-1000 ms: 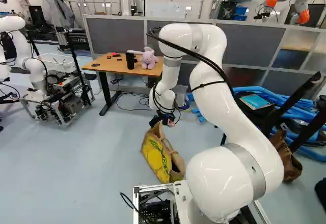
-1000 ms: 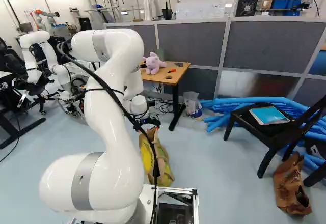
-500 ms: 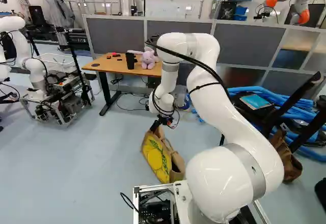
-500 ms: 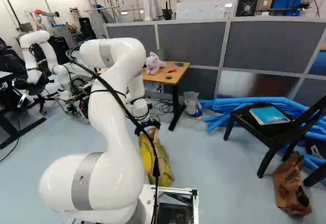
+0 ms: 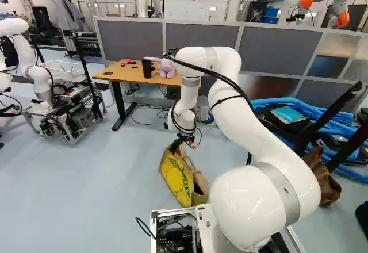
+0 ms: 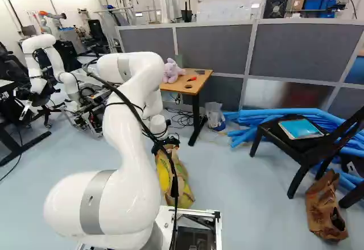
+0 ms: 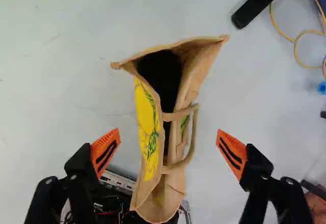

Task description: Pick up the bag on the ground and place it on the table

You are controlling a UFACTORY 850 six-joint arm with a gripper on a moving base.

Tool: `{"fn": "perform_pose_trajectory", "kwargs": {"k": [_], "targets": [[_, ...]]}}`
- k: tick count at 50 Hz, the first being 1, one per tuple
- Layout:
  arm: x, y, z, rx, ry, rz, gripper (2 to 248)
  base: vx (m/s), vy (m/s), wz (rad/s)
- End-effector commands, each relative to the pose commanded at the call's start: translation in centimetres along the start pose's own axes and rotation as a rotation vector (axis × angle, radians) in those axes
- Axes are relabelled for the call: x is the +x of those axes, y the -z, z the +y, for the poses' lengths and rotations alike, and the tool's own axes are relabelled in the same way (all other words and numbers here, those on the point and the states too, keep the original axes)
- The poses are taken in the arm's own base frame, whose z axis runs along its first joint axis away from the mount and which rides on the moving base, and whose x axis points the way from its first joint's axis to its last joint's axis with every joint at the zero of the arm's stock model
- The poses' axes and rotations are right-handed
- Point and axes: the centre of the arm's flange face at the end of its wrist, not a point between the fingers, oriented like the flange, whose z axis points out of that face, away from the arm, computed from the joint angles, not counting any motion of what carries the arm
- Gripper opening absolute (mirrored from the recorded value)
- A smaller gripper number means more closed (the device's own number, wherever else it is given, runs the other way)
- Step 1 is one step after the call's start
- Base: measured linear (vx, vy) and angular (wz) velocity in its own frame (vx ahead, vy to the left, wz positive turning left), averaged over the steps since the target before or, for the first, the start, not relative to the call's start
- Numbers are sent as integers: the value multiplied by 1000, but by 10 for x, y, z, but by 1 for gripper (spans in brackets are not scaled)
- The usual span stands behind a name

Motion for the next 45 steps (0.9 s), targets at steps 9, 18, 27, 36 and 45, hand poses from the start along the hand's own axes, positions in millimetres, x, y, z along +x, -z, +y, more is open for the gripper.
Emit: {"fn": "perform_pose_trajectory", "kwargs": {"k": [9,18,27,36,45], "targets": [[-1,-14,0,3,0,-8,247,0,0,0],[-1,-27,0,5,0,-15,247,0,0,0],[-2,-41,-1,7,0,-22,247,0,0,0],[-3,-54,-1,10,0,-28,247,0,0,0],[-4,-68,-1,12,0,-34,247,0,0,0]]}}
